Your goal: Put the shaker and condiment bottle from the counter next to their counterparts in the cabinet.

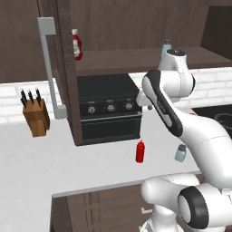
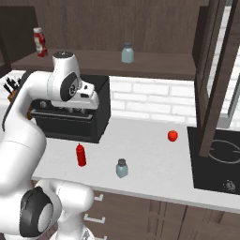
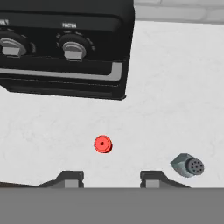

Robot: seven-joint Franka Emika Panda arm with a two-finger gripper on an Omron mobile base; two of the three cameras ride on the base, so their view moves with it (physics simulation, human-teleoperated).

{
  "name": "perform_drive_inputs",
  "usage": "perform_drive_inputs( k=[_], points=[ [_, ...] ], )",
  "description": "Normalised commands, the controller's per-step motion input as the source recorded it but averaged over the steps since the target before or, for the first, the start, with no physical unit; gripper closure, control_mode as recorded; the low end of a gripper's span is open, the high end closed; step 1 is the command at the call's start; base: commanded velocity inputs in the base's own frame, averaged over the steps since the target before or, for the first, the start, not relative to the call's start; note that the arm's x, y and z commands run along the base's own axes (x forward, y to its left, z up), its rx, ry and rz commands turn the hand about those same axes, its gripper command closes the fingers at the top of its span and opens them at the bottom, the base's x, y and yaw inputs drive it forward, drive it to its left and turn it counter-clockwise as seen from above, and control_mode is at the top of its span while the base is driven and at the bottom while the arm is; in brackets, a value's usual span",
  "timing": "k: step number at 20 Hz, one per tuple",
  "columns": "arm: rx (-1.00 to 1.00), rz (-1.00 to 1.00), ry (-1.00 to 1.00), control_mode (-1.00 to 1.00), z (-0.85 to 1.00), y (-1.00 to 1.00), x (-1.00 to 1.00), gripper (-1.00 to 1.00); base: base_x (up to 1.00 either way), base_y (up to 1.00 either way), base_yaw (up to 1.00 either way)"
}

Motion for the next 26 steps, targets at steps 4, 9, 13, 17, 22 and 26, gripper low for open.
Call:
perform_drive_inputs(
  k=[4, 9, 13, 17, 22, 26],
  points=[
    [0.00, 0.00, -0.03, -1.00, 0.00, 0.00, -0.02, -1.00, 0.00, 0.00, 0.00],
    [0.00, -0.01, -0.11, -1.00, 0.00, 0.00, -0.15, -1.00, 0.00, 0.00, 0.00],
    [0.00, -0.03, -0.13, -1.00, 0.00, 0.00, -0.21, -1.00, 0.00, 0.00, 0.00],
    [0.00, -0.04, -0.17, -1.00, 0.00, 0.00, -0.30, -1.00, 0.00, 0.00, 0.00],
    [0.00, -0.03, -0.16, -1.00, 0.00, 0.00, -0.31, -1.00, 0.00, 0.00, 0.00],
    [0.03, -0.01, -0.11, -1.00, 0.00, -0.06, -0.26, -1.00, 0.00, 0.00, 0.00]
  ],
)
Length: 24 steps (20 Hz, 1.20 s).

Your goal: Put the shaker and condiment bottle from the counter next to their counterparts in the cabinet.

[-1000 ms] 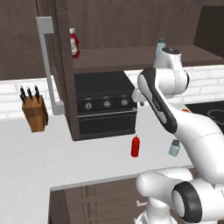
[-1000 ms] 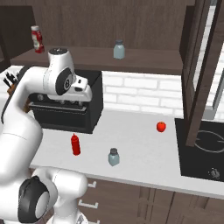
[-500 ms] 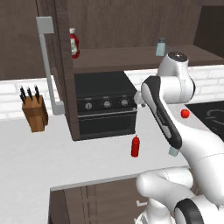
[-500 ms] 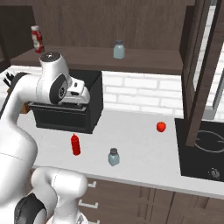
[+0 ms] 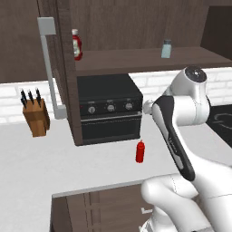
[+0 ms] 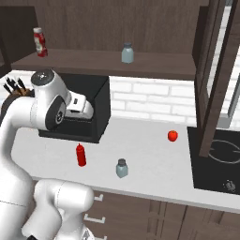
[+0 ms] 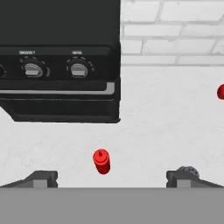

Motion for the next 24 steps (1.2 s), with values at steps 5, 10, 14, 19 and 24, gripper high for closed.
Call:
perform_drive_inputs(
  k=[5, 10, 14, 19, 24],
  points=[
    [0.08, 0.00, -0.06, -1.00, 0.00, -0.21, -0.17, -1.00, 0.00, 0.00, 0.00],
    [0.11, 0.00, -0.04, -1.00, 0.00, -0.27, -0.15, -1.00, 0.00, 0.00, 0.00],
    [0.10, 0.07, -0.03, -1.00, 0.00, -0.28, -0.10, -1.00, 0.00, 0.00, 0.00],
    [0.10, 0.18, -0.07, -1.00, 0.00, -0.27, -0.12, -1.00, 0.00, 0.00, 0.00],
    [0.05, 0.21, -0.14, -1.00, 0.00, -0.28, -0.24, -1.00, 0.00, 0.00, 0.00]
  ],
)
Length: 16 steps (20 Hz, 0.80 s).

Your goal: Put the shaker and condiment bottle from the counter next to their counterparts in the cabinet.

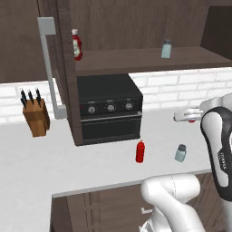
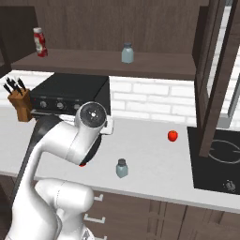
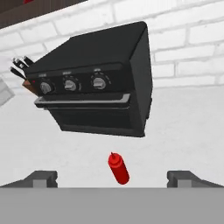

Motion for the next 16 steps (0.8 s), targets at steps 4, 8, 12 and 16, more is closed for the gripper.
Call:
perform_drive_inputs(
  k=[4, 8, 12, 16],
  points=[
    [0.00, 0.24, -0.21, -1.00, -0.09, -0.23, -0.26, -1.00, 0.00, 0.00, 0.00],
    [-0.03, 0.22, -0.24, -1.00, -0.30, -0.33, -0.12, -1.00, 0.00, 0.00, 0.00],
    [-0.11, 0.24, -0.29, -1.00, -0.50, -0.34, -0.10, -1.00, 0.00, 0.00, 0.00],
    [-0.15, 0.23, -0.31, -1.00, -0.54, -0.27, -0.08, -1.00, 0.00, 0.00, 0.00]
  ],
)
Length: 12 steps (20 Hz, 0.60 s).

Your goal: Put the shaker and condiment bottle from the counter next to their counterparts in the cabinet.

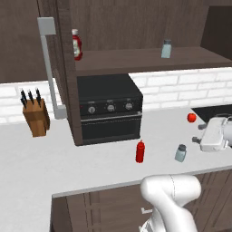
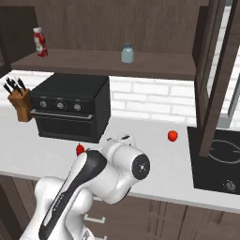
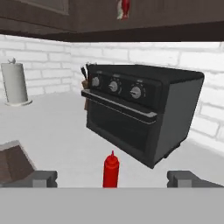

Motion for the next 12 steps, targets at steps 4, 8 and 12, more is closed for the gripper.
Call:
perform_drive_inputs(
  k=[4, 8, 12],
  points=[
    [-0.20, 0.21, -0.31, -1.00, -0.52, -0.21, -0.03, -1.00, 0.00, 0.00, 0.00],
    [-0.15, 0.14, -0.22, -1.00, -0.44, -0.20, 0.00, -1.00, 0.00, 0.00, 0.00],
    [-0.01, 0.08, -0.15, -1.00, -0.42, -0.16, 0.00, -1.00, 0.00, 0.00, 0.00]
  ],
)
